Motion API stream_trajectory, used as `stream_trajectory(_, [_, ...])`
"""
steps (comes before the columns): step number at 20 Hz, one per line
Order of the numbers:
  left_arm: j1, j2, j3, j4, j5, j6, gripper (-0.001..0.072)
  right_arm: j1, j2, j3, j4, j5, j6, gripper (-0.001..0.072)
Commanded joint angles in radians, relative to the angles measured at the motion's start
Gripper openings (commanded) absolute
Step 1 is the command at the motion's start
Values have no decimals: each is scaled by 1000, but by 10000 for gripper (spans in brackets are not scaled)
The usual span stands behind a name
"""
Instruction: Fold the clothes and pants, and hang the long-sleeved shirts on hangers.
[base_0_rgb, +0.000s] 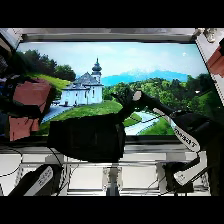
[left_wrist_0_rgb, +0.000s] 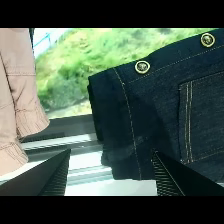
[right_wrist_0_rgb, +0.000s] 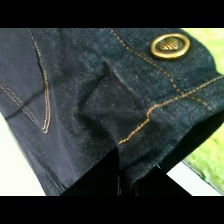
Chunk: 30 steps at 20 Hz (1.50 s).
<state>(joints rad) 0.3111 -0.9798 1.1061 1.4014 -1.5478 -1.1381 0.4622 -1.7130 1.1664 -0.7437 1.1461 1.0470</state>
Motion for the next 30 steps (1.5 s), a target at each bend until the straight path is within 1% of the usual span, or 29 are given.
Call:
stream_trajectory(1, [1, 0, 0, 0, 0, 0, 581, -55, 19, 31, -43, 47, 21, 11])
stream_trajectory(2, [1, 0, 0, 0, 0, 0, 581, -99, 34, 51, -99, 65, 45, 11])
stream_trajectory(5, [1, 0, 0, 0, 0, 0, 581, -305, 101, 98, -331, 85, 179, 11])
stream_trajectory(7, [1, 0, 0, 0, 0, 0, 581, -485, 158, 98, -425, 84, 243, 11])
stream_trajectory(9, [1, 0, 0, 0, 0, 0, 581, -684, 200, 98, -459, 69, 264, 11])
stream_trajectory(12, [1, 0, 0, 0, 0, 0, 581, -970, 236, 98, -462, 13, 308, 11])
stream_trajectory(14, [1, 0, 0, 0, 0, 0, 581, -1117, 239, 98, -463, 6, 314, 11])
stream_trajectory(18, [1, 0, 0, 0, 0, 0, 581, -1294, 239, 98, -467, 8, 315, 12])
stream_trajectory(19, [1, 0, 0, 0, 0, 0, 581, -1318, 239, 98, -468, 10, 314, 23])
stream_trajectory(20, [1, 0, 0, 0, 0, 0, 581, -1339, 239, 98, -469, 15, 314, 102])
stream_trajectory(21, [1, 0, 0, 0, 0, 0, 581, -1355, 239, 98, -469, 23, 314, 234])
stream_trajectory(22, [1, 0, 0, 0, 0, 0, 581, -1367, 240, 98, -469, 35, 314, 345])
stream_trajectory(23, [1, 0, 0, 0, 0, 0, 581, -1374, 244, 98, -470, 47, 314, 386])
stream_trajectory(26, [1, 0, 0, 0, 0, 0, 581, -1380, 284, 98, -474, 77, 314, 386])
stream_trajectory(30, [1, 0, 0, 0, 0, 0, 581, -1359, 425, 95, -454, 105, 312, 382])
